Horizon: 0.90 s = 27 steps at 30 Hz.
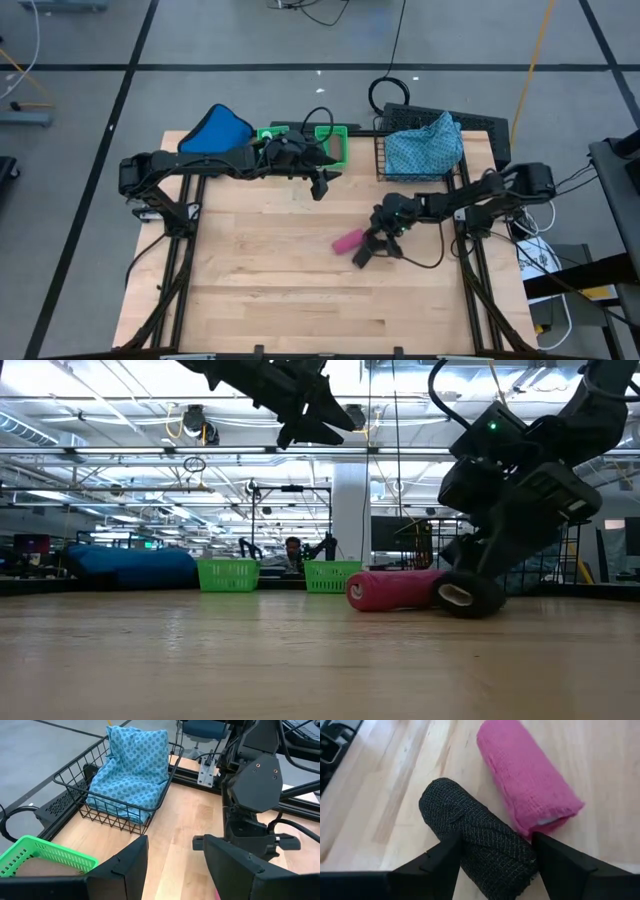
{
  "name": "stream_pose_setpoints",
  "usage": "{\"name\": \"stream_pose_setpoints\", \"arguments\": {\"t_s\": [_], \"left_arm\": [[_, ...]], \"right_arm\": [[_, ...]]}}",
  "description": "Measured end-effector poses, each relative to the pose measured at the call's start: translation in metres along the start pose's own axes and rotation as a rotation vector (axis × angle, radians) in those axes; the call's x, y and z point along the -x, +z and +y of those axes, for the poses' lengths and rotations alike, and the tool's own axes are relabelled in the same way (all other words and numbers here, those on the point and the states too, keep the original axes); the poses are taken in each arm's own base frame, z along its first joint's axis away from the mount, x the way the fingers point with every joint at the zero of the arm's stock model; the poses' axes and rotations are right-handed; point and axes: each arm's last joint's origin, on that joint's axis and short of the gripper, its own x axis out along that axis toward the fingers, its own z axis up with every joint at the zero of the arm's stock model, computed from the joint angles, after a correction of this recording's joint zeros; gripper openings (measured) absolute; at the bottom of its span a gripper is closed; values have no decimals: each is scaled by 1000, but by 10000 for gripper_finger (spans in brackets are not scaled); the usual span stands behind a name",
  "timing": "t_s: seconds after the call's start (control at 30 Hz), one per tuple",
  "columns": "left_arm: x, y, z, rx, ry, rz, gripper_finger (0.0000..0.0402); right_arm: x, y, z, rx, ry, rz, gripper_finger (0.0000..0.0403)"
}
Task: Pick & place medical supplies in basket/bin
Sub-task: Put the black bandage into the right green bin
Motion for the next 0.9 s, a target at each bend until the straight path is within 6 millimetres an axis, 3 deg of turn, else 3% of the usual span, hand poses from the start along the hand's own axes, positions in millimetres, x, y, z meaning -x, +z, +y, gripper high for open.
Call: {"name": "stream_pose_setpoints", "arguments": {"t_s": [0.27, 0.57, 0.9], "left_arm": [[0, 0, 1, 0, 14, -1, 200], [-4, -14, 3, 15, 51, 28, 200], [-4, -13, 3, 17, 51, 13, 200]], "right_arm": [[9, -10, 2, -14, -75, 114, 230], [10, -20, 1, -20, -88, 172, 219], [10, -23, 3, 84, 9, 171, 142]]}}
